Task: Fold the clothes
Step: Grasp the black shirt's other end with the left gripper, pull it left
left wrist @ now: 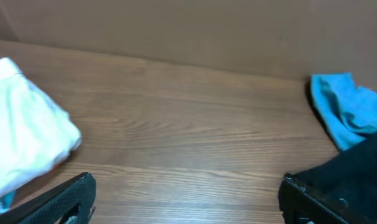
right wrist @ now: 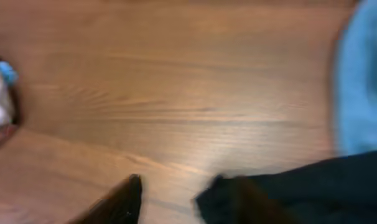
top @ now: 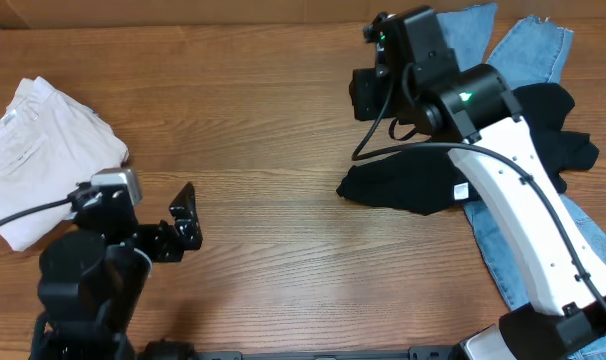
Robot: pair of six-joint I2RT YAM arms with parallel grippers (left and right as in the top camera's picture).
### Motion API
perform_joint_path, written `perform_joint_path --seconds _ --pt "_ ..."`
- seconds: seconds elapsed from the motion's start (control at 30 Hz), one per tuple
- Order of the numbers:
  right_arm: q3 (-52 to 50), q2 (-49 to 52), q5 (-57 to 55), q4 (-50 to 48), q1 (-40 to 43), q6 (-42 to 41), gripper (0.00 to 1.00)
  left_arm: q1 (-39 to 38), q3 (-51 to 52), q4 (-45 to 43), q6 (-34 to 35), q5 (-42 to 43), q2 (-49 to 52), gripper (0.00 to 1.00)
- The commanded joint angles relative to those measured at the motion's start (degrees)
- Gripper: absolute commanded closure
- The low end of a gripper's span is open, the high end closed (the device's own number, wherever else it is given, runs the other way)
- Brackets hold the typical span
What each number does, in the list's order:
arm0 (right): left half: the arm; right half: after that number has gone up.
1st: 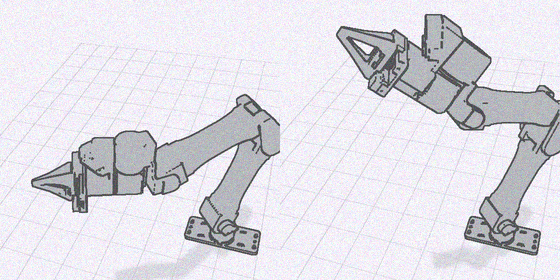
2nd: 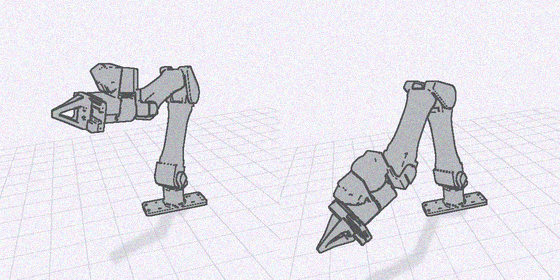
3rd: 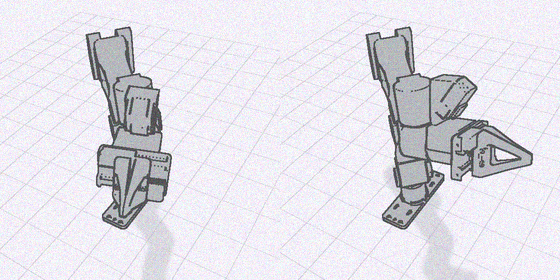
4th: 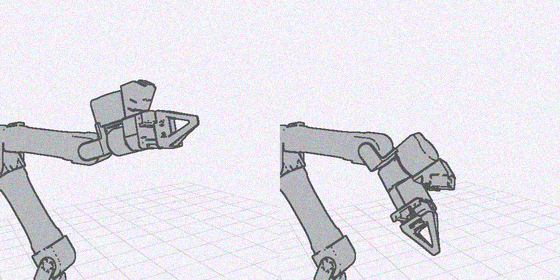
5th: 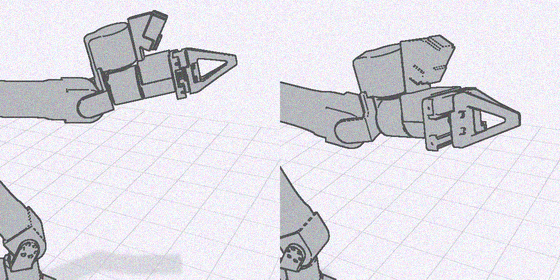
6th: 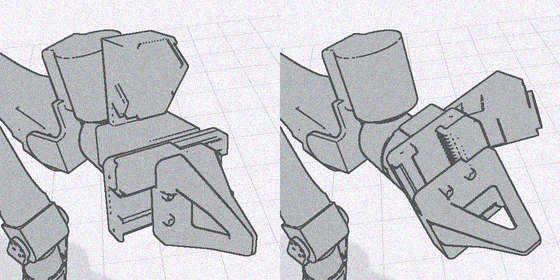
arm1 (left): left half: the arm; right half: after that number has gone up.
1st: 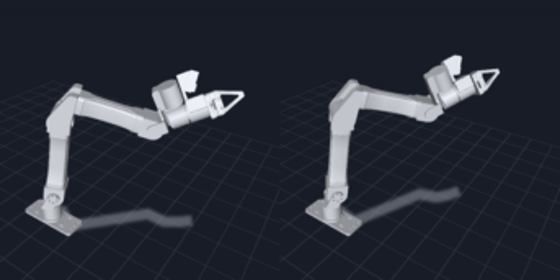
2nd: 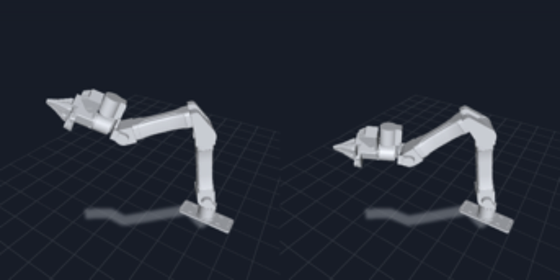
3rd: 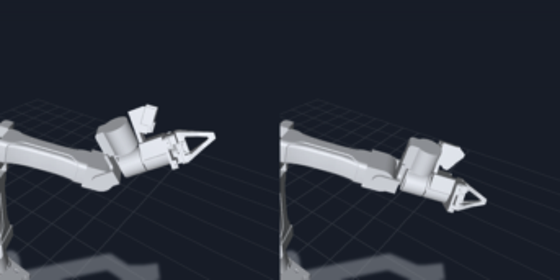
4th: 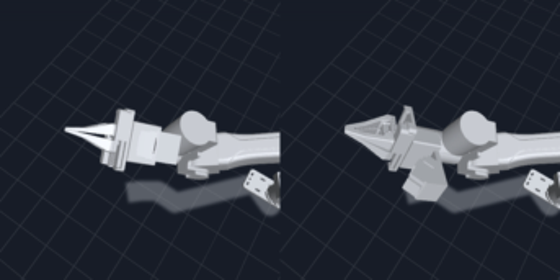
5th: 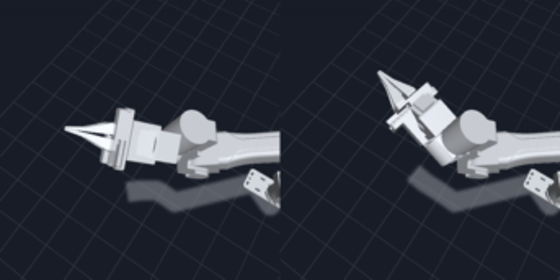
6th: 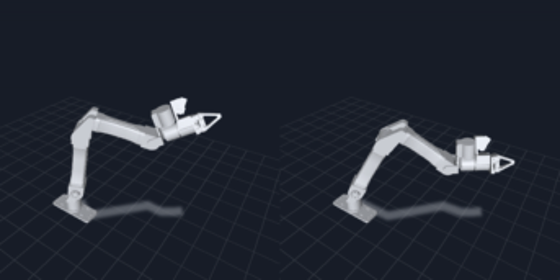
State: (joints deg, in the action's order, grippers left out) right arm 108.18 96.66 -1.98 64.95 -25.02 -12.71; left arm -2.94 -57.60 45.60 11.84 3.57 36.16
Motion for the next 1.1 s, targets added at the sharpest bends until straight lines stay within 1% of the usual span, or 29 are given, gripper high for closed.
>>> perform_joint_path --seconds 0.0,0.1,0.2,0.37,0.5,0.57,0.7,0.77,0.87,0.97,1.0,1.07 --pt "6.1 -7.7 -9.0 2.1 4.0 1.2 0.31 0.2 -1.3 -1.3 0.3 8.4 6.3 0.04" --pt "7.2 -11.5 -9.1 4.7 8.3 0.9 0.28 -0.8 -1.3 -3.1 1.1 13.8 12.9 0.01" --pt "7.2 -14.7 -9.1 8.8 14.6 0.5 0.27 -4.3 -1.3 -5.9 1.6 15.6 20.3 0.0" --pt "7.2 -17.0 -9.0 15.2 25.2 0.5 0.26 -14.4 -1.3 -14.2 2.2 16.0 33.9 0.0" --pt "7.2 -16.9 -7.3 17.8 31.2 -2.5 0.25 -21.0 -1.4 -22.9 5.6 16.0 44.4 0.0" --pt "7.2 -16.9 -6.1 18.4 33.3 -2.5 0.25 -23.5 -1.4 -27.9 8.9 16.5 50.3 0.0" --pt "7.2 -16.9 -4.3 18.7 36.0 -2.5 0.26 -27.1 -1.5 -38.6 13.2 22.4 60.7 0.0" --pt "7.2 -16.9 -4.3 18.7 36.3 -2.5 0.25 -28.5 -1.5 -42.8 16.2 22.6 65.2 0.0" --pt "7.2 -16.9 -4.3 18.8 36.3 -2.5 0.25 -29.8 -1.5 -47.8 18.2 23.1 71.4 0.0" --pt "7.2 -16.9 -4.4 18.8 36.3 -2.5 0.25 -30.2 -1.5 -49.7 19.3 23.1 74.4 0.0" --pt "7.2 -16.9 -4.4 18.8 36.3 -2.5 0.26 -30.2 -1.5 -50.4 20.0 23.1 75.4 0.05" --pt "7.2 -16.9 -4.3 18.8 36.3 -2.5 0.26 -30.2 -1.5 -51.4 21.2 23.1 76.8 0.25"
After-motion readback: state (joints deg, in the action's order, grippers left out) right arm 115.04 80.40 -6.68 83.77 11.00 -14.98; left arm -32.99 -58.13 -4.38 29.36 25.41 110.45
